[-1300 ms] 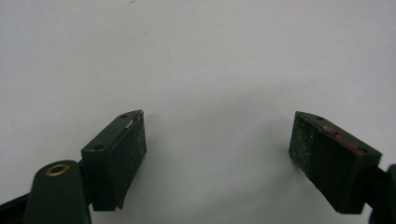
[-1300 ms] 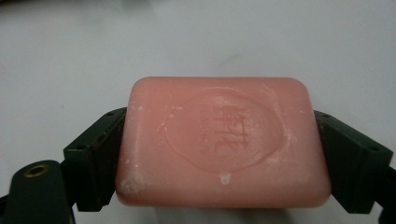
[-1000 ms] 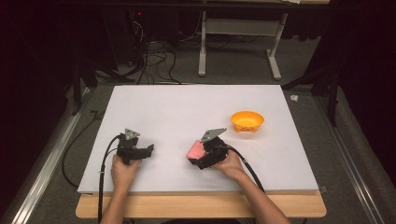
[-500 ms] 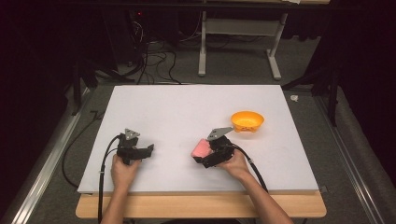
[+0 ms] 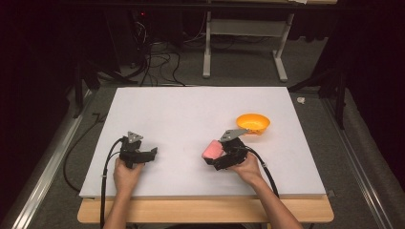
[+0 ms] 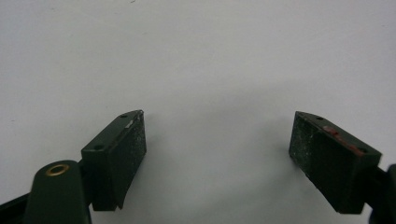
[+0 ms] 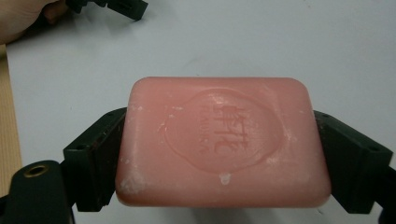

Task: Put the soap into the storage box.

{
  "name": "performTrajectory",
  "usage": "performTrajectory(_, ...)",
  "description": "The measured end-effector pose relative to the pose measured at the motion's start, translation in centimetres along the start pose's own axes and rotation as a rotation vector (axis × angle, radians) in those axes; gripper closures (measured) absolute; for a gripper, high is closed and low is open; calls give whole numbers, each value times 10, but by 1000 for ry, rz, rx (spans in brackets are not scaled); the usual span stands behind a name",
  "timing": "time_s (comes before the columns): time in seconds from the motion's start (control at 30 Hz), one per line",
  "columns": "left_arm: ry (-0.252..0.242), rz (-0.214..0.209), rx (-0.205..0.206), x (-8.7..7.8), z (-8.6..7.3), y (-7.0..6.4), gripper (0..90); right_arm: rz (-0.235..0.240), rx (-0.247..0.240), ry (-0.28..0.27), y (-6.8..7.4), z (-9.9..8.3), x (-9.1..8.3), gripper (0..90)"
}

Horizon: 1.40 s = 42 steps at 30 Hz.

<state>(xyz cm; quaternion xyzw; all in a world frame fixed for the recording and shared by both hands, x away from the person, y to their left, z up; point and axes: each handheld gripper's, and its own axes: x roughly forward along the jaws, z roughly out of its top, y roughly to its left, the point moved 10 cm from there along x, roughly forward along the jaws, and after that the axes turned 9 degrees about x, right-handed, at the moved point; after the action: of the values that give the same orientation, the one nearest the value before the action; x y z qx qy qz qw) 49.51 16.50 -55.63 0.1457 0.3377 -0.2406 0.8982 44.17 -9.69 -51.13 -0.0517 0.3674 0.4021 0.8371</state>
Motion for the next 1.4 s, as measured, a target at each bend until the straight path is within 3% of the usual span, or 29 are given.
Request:
performTrajectory(0.33, 0, 0, 0, 0, 0, 0, 193, -34, 11, -35, -8, 1, -18, 136)
performTrajectory(0.77, 0, 0, 1, 0, 0, 0, 194, -77, 100, -83, -27, -9, -45, 136)
performTrajectory(1.4, 0, 0, 0, 0, 0, 0, 193, -137, 190, -123, -53, -31, -75, 136)
